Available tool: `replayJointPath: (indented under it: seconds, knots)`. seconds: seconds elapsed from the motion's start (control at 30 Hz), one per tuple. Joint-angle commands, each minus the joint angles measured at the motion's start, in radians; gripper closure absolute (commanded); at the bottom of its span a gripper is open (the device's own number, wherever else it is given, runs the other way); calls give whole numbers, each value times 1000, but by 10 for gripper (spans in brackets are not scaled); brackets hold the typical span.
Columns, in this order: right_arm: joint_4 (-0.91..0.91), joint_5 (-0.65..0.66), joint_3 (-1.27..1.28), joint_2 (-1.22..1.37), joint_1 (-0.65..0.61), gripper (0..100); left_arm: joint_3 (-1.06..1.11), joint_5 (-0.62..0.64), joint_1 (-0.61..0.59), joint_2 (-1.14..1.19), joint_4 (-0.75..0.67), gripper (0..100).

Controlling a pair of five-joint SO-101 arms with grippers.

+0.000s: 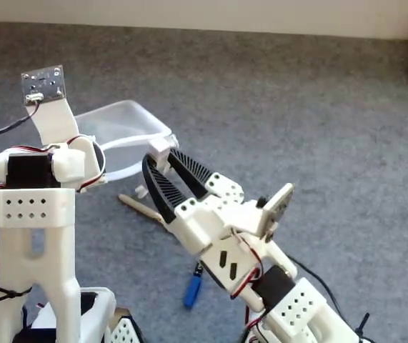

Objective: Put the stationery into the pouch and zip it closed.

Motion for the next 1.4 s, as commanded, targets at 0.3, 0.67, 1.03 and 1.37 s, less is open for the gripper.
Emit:
replayJointPath:
  seconds: [0.3,0.67,1.03,1.37]
  knots:
    - [-33,8,-265,363,12,980,-12,0,-13,-21,3,993]
    - [-33,8,-418,662,7,980,-10,0,-13,-21,3,993]
    - [-325,14,-414,806,12,980,-13,0,-8,-21,2,993]
    - [-590,15,-415,974,68,980,-130,12,48,-21,34,993]
